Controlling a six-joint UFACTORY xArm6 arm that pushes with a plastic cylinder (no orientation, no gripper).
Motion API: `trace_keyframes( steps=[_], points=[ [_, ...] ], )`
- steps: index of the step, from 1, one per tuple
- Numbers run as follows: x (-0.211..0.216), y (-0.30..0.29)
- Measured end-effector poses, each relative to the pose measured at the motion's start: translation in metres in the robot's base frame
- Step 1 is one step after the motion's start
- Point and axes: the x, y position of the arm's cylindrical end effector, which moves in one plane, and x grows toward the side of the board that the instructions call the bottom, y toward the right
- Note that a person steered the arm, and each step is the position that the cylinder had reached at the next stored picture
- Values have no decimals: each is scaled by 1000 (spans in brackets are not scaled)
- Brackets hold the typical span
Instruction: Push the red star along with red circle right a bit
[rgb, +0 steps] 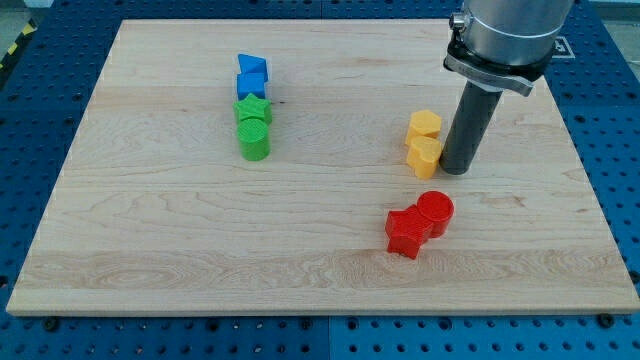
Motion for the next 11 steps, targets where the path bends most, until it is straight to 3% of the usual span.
trace_keyframes(
  steps=[2, 3, 4, 5, 7, 8, 10, 11],
  points=[
    [46, 32],
    [91, 33],
    [140, 13],
    [154, -18],
    [144, -160],
    [105, -178],
    [98, -171],
    [98, -141]
  ],
)
